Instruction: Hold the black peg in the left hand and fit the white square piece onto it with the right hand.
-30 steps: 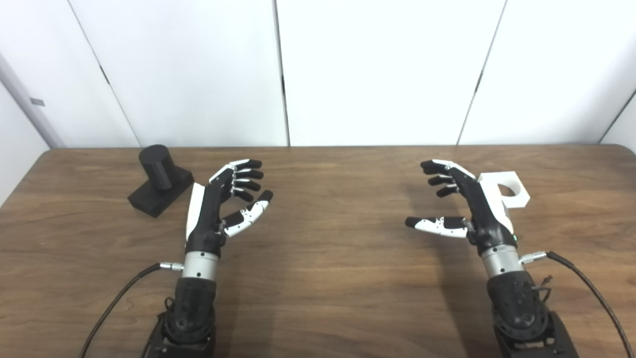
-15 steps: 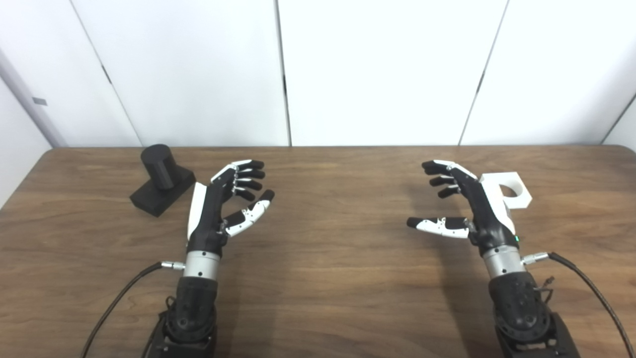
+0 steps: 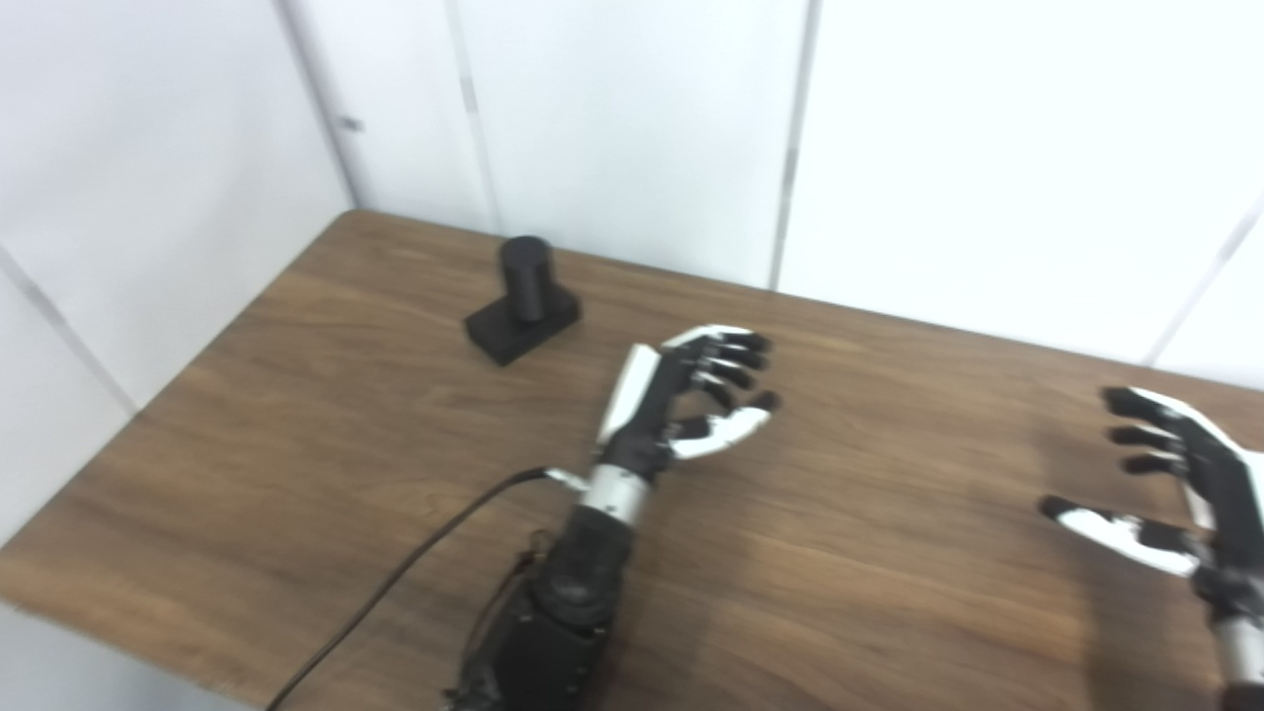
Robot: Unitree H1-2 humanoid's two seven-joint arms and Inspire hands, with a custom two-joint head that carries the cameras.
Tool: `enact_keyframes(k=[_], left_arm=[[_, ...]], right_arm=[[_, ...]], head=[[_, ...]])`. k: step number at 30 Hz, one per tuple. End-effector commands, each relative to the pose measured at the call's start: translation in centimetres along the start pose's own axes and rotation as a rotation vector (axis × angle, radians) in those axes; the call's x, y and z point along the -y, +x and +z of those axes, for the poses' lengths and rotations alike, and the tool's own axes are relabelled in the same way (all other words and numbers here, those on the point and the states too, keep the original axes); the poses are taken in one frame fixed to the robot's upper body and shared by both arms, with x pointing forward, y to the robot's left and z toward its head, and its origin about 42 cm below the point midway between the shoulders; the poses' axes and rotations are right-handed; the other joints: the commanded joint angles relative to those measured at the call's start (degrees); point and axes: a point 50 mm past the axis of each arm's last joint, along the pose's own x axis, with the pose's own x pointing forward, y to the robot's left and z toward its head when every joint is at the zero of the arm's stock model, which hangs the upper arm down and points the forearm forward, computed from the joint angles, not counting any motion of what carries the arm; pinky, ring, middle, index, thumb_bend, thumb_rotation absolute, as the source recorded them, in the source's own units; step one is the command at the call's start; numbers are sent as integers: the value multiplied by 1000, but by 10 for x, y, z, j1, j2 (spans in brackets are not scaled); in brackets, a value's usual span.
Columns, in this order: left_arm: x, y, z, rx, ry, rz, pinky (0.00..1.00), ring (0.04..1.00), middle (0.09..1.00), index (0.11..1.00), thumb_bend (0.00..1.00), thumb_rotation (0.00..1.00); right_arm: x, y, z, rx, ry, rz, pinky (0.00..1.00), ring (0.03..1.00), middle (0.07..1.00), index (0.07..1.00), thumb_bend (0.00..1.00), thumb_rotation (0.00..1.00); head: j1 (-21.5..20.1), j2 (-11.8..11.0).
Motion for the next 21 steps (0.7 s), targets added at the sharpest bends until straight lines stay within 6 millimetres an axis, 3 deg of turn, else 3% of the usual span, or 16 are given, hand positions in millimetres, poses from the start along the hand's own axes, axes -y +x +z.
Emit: enact_keyframes(k=[1,6,12,21], left_arm=[[0,17,17,101,12,13,511,619,662,670,523,124],[5,16,13,88,8,18,478,590,642,657,530,90],[6,14,10,83,34,7,483,598,644,656,531,140],[6,14,10,79,35,-3,510,623,654,654,527,145]], right_arm=[[11,9,17,65,17,-36,619,715,772,744,646,0],[9,10,9,124,-25,-51,553,664,725,715,676,0],[9,9,9,131,-31,-47,527,660,714,705,674,0],[7,8,12,124,-24,-37,504,648,700,692,672,0]], head=[[4,-7],[8,-23],[13,-34],[12,-30]])
